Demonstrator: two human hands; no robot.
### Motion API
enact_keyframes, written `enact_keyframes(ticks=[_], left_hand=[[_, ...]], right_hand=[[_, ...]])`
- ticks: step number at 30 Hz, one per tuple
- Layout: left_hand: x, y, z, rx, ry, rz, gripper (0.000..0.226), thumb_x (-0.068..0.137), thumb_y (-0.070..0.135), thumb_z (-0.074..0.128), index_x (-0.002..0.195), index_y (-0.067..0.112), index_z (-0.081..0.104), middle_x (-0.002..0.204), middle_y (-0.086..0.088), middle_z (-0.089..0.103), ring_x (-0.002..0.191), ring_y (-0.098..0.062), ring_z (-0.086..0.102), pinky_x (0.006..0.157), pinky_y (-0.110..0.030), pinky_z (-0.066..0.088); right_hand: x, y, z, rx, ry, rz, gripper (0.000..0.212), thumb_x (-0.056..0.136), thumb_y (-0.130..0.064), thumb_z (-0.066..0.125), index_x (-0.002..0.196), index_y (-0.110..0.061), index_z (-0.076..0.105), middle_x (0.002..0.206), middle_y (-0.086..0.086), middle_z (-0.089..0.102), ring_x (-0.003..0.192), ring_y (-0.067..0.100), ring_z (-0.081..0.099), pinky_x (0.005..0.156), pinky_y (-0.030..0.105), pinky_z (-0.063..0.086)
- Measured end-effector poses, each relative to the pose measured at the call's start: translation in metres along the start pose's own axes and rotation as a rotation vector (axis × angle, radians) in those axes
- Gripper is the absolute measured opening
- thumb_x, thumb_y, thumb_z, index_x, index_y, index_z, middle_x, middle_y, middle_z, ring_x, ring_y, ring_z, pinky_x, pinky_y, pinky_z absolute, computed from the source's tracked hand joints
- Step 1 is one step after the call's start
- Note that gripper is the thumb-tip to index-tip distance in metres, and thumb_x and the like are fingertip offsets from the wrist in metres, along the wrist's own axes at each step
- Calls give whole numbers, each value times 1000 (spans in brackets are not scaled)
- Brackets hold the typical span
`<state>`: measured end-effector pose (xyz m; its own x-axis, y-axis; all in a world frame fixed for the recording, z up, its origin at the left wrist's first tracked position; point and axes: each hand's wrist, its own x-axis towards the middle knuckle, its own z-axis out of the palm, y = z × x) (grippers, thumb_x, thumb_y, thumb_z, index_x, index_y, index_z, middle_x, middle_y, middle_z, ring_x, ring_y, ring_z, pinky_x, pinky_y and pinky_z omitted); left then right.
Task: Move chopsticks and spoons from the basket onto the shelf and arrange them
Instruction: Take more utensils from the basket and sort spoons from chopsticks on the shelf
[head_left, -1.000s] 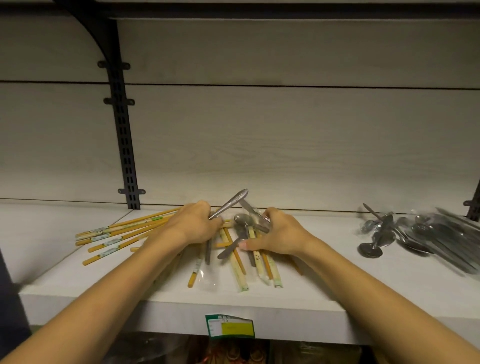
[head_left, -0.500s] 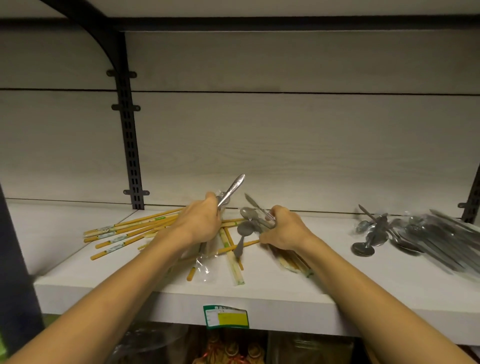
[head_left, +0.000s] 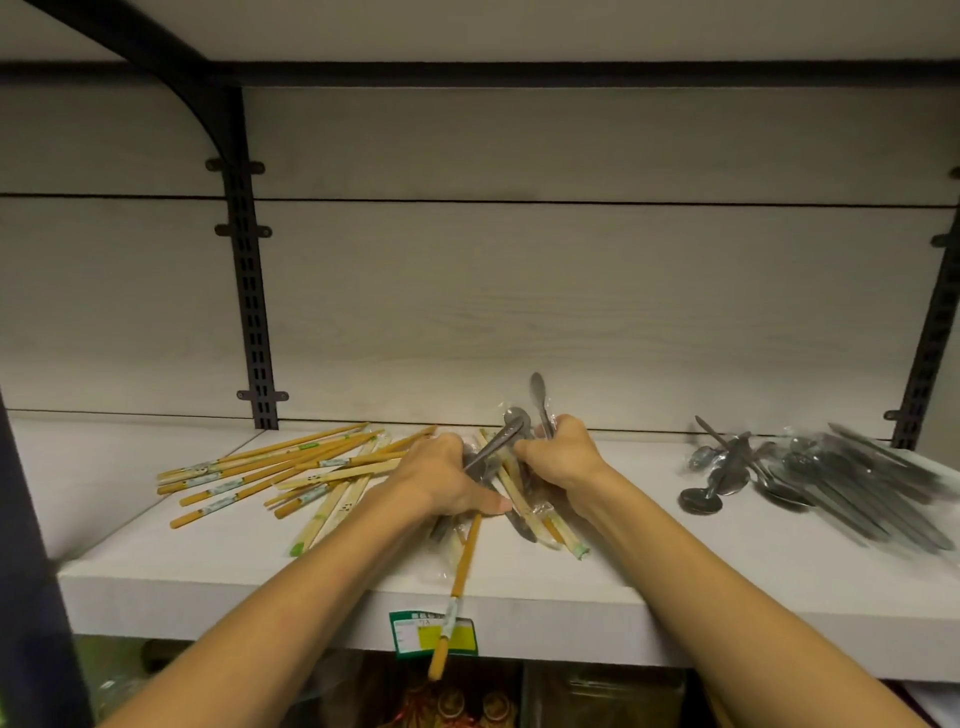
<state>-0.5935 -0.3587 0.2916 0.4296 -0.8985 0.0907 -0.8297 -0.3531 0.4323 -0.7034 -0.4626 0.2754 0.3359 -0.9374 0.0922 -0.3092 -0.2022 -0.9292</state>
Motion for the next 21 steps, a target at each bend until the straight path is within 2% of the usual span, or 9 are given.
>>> enact_keyframes(ticks=[3, 7, 10, 12, 17, 19, 21], left_hand=[[3, 2, 6, -27, 5, 11, 43, 66, 49, 80, 84, 23, 51, 92, 3, 52, 86, -16, 50, 66, -28, 40], [9, 0, 8, -24, 22, 36, 40, 69, 40, 79, 96, 21, 57, 96, 1, 56, 88, -17, 53, 66, -27, 41], [15, -6, 8, -10, 70, 37, 33, 72, 30, 76, 97, 20, 58, 94, 1, 59, 87, -18, 56, 67, -29, 45], [19, -13, 8, 12, 116, 35, 32, 72, 29, 75, 98, 20, 58, 94, 1, 59, 86, -19, 56, 67, -30, 46], [35, -28, 8, 67, 271, 21, 29, 81, 35, 70, 101, 22, 53, 95, -1, 58, 85, -22, 55, 66, -31, 42], [42, -33, 8, 15, 331, 9, 28, 84, 35, 68, 103, 22, 53, 96, -4, 61, 85, -25, 58, 67, -33, 46], [48, -37, 6, -56, 349, 5, 26, 85, 33, 67, 103, 21, 52, 95, -6, 61, 83, -27, 59, 68, -36, 50]], right_hand=[[1, 0, 0, -4, 0, 11, 26, 78, -18, 65, 97, -12, 49, 96, 15, 65, 85, 31, 67, 67, 38, 56], [2, 0, 0, 2, 5, 9, 27, 76, -16, 64, 98, -9, 51, 95, 18, 65, 78, 33, 66, 66, 41, 58], [1, 0, -1, 33, 1, 3, 23, 76, -16, 65, 91, -14, 48, 93, 18, 64, 70, 31, 61, 58, 37, 53], [2, 0, -1, 37, -14, 1, 23, 78, -16, 66, 91, -14, 47, 94, 18, 64, 69, 30, 59, 57, 35, 51], [4, 0, -2, -7, -13, -3, 26, 79, -19, 67, 99, -13, 50, 99, 18, 65, 79, 32, 65, 66, 40, 57], [4, -1, -4, -37, -9, -3, 28, 81, -21, 67, 102, -13, 50, 100, 16, 64, 84, 32, 66, 68, 40, 57], [1, -2, -6, -79, -20, -25, 27, 85, -22, 63, 106, -12, 49, 96, 12, 62, 79, 26, 64, 63, 35, 55]])
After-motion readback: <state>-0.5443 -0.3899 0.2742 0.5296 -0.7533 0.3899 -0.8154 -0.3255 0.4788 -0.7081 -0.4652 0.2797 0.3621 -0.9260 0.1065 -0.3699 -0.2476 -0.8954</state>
